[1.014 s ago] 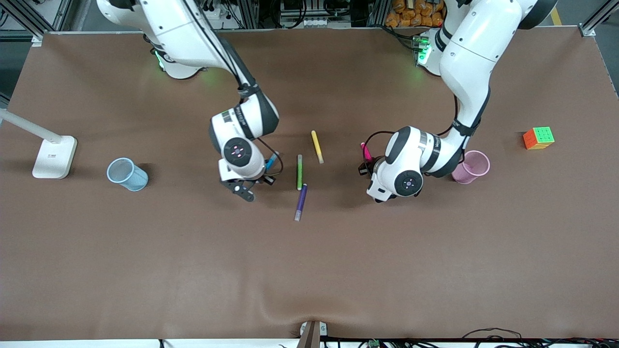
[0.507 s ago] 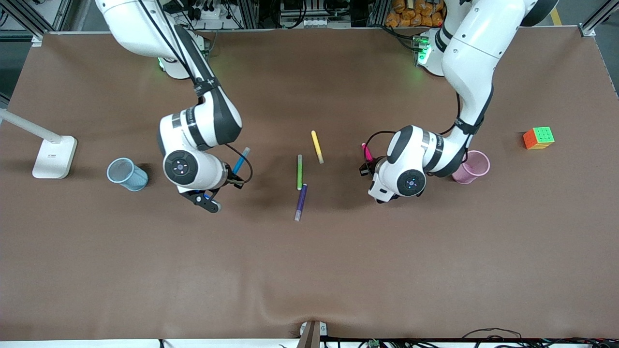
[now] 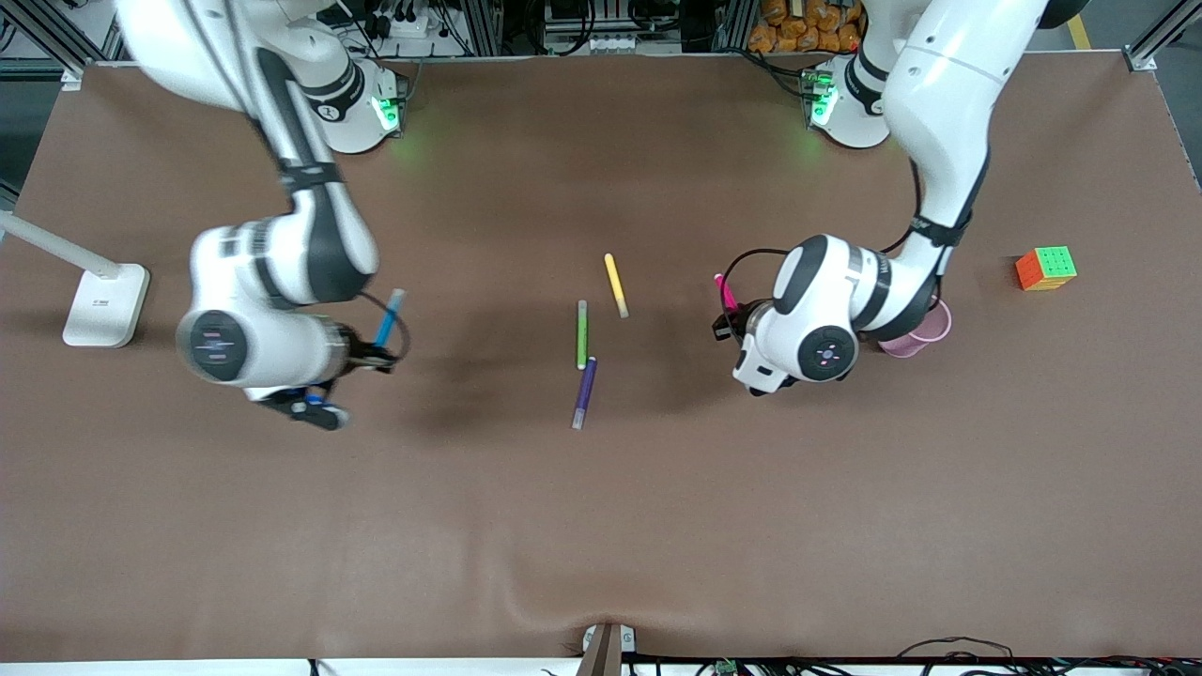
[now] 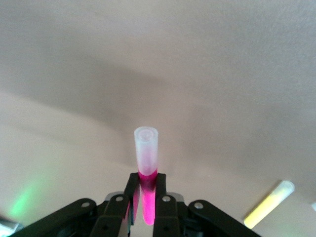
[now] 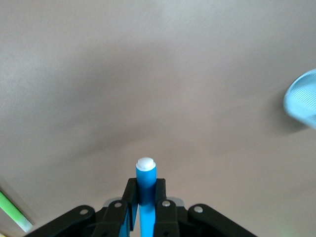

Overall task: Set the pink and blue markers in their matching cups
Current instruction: 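Carry the blue marker to the blue cup while the left gripper carries pink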

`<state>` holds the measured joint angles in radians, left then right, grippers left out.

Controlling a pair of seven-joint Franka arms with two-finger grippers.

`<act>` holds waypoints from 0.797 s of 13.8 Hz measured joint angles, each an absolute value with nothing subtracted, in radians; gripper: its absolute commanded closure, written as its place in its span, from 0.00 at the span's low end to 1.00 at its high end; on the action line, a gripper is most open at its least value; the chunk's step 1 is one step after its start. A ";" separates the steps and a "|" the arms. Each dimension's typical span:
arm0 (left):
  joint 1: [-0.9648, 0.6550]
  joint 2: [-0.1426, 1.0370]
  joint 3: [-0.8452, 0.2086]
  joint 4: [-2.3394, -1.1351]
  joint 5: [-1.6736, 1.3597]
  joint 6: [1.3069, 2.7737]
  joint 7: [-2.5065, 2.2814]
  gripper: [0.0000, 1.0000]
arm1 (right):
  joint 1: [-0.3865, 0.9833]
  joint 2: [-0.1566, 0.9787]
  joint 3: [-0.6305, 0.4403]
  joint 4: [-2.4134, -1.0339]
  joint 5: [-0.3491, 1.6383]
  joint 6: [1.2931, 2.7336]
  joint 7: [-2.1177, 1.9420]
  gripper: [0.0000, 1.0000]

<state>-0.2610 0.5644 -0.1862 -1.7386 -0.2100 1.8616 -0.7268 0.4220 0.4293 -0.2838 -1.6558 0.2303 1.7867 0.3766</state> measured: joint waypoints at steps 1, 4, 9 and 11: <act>-0.245 0.548 -0.186 -1.734 -0.210 1.840 -0.727 1.00 | 0.385 0.417 -0.285 -1.656 0.227 1.777 0.310 1.00; -0.210 0.511 -0.186 -1.716 -0.210 1.787 -0.733 1.00 | 0.289 0.405 -0.286 -1.656 0.158 1.769 0.129 1.00; -0.166 0.472 -0.185 -1.624 -0.210 1.689 -0.785 1.00 | 0.198 0.405 -0.285 -1.660 0.031 1.802 -0.070 1.00; -0.153 0.449 -0.185 -1.581 -0.210 1.642 -0.789 1.00 | 0.155 0.405 -0.286 -1.661 0.030 1.827 -0.154 1.00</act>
